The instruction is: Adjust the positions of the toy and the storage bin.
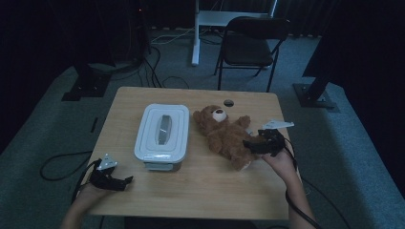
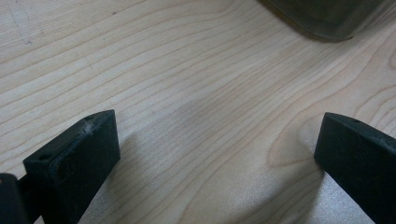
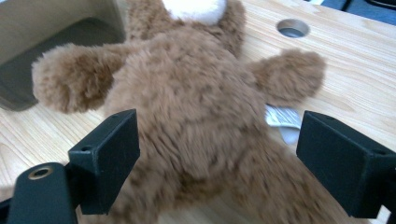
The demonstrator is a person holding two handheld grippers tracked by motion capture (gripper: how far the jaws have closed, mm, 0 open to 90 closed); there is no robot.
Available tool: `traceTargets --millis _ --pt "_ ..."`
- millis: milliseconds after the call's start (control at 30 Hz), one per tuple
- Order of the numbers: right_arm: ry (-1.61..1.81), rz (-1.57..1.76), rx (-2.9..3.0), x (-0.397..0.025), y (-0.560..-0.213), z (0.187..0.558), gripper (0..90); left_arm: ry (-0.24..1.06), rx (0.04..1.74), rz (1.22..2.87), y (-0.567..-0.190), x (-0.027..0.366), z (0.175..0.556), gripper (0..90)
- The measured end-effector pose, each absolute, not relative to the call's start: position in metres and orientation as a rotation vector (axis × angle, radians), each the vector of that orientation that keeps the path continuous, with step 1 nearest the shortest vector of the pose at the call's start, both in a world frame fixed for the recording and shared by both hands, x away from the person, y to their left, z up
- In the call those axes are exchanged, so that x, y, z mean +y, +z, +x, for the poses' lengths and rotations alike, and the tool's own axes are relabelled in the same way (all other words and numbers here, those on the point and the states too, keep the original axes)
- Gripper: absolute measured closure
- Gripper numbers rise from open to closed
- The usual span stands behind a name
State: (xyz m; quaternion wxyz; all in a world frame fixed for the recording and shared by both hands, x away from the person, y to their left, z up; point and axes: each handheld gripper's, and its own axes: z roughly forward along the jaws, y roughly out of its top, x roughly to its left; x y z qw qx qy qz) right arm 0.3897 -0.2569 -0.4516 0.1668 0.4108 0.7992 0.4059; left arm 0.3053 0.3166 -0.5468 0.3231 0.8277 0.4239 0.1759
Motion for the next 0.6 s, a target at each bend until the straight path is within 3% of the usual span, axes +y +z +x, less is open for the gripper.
traceTargets --millis 600 --pt "1.138 1.179 2.444 -0.224 -0.474 0.437 12.2 0.461 1.113 2.172 -0.547 0.317 0.305 0.6"
